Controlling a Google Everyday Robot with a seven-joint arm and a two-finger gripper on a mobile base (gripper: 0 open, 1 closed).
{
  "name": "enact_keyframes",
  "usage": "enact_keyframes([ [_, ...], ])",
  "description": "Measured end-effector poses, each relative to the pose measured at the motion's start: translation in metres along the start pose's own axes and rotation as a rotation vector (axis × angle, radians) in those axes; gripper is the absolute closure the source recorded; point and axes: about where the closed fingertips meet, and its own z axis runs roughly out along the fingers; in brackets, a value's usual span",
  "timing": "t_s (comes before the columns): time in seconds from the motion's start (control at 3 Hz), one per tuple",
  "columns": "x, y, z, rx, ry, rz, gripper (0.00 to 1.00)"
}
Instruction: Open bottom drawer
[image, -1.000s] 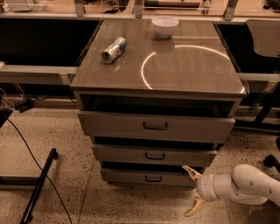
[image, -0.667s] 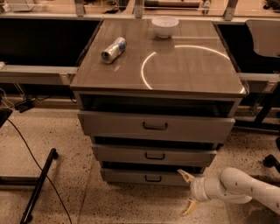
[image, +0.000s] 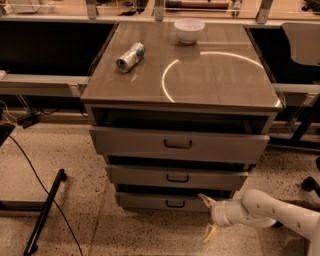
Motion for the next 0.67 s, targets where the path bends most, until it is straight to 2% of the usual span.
enact_keyframes([
  [0.33, 0.035, -0.008, 0.046, -0.015, 0.057, 0.018, 0.0],
  [0.67, 0.061, -0.018, 0.077, -0.006, 0.106, 0.024, 0.0],
])
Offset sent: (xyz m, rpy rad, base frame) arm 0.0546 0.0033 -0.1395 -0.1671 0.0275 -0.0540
